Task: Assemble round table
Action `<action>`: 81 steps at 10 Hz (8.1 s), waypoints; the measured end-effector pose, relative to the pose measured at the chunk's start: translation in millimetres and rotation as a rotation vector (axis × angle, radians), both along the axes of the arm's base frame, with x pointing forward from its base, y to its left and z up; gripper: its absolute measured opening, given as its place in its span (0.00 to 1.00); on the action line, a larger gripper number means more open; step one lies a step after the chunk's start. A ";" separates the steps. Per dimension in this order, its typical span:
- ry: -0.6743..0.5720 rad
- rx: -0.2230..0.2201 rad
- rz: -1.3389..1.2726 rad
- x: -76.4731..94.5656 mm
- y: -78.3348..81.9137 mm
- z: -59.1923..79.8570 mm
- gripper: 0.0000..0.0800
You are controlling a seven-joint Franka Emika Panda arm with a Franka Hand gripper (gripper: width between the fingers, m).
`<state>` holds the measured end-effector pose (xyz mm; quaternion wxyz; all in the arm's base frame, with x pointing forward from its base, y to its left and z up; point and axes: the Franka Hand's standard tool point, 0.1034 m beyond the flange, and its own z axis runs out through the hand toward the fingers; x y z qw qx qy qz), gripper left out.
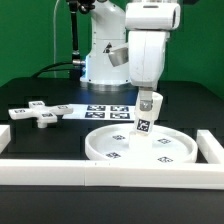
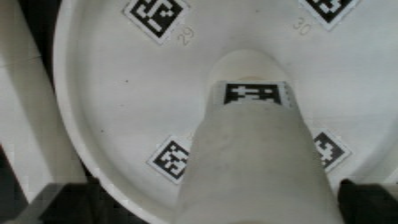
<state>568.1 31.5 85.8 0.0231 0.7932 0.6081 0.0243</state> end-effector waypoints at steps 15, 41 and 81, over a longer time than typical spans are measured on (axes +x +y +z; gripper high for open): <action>0.004 0.123 -0.772 -1.1 -6.0 -4.5 0.51; 0.191 0.514 -3.090 -14.5 8.3 -7.9 0.52; -0.055 0.054 -0.471 -9.4 14.1 -11.5 0.81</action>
Offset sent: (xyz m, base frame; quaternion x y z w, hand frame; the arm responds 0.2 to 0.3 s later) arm 0.0031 0.0029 0.0023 0.0081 -0.0044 -0.0031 1.0000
